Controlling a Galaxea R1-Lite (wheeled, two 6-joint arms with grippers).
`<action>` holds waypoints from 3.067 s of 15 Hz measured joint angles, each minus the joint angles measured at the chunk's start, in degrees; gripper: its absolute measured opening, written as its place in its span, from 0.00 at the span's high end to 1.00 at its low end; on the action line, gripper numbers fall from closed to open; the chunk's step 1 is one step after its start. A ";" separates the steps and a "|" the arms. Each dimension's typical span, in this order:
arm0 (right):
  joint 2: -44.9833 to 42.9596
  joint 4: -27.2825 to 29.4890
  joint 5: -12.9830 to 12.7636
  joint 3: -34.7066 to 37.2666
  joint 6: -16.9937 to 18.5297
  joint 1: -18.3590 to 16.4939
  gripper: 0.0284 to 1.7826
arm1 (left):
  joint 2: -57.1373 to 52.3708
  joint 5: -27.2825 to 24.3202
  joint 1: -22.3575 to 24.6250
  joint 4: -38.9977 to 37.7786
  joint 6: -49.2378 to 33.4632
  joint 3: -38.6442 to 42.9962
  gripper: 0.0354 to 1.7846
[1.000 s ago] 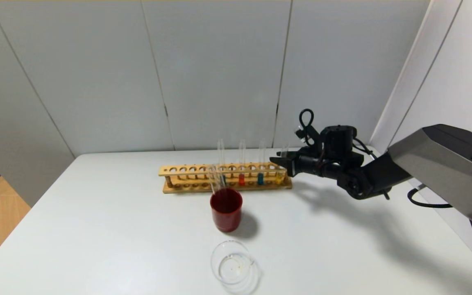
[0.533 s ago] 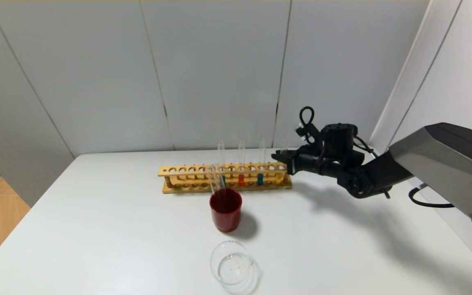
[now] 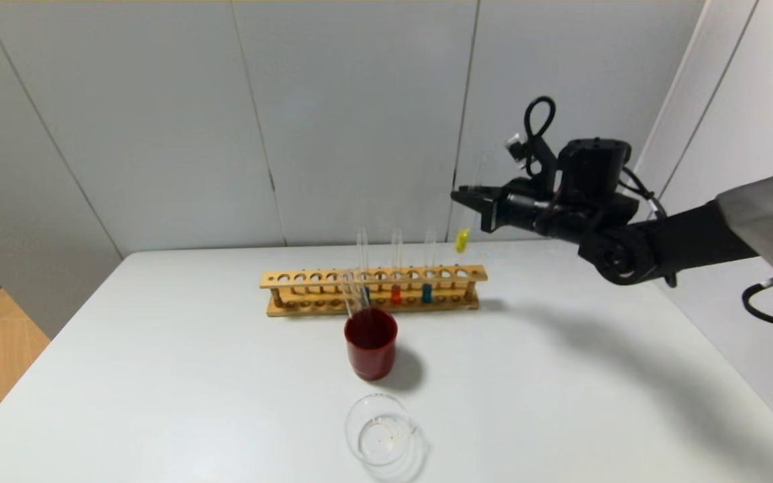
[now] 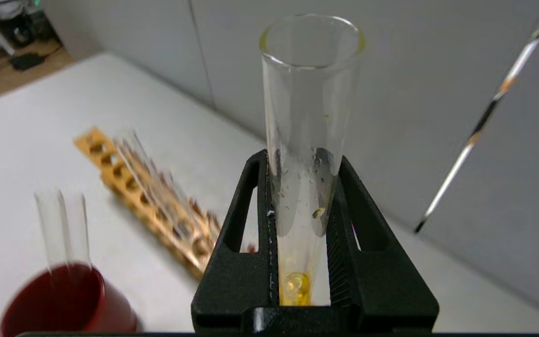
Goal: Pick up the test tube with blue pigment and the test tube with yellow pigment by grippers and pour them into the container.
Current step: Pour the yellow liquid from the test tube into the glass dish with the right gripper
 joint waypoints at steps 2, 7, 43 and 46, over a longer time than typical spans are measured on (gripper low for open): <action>-5.18 3.95 -1.46 -1.21 0.05 -0.22 0.80 | 0.00 0.00 0.00 0.00 0.05 0.00 0.03; -20.65 12.39 -2.51 5.41 -0.20 -0.26 0.80 | 0.00 -0.04 0.00 0.00 0.02 0.00 0.03; -15.66 7.80 -25.45 40.96 -49.26 24.61 0.80 | 0.00 -0.02 0.00 0.00 0.02 0.00 0.03; -14.82 13.73 -28.57 35.86 -51.02 26.19 0.80 | 0.00 -0.02 0.00 0.00 0.02 0.00 0.03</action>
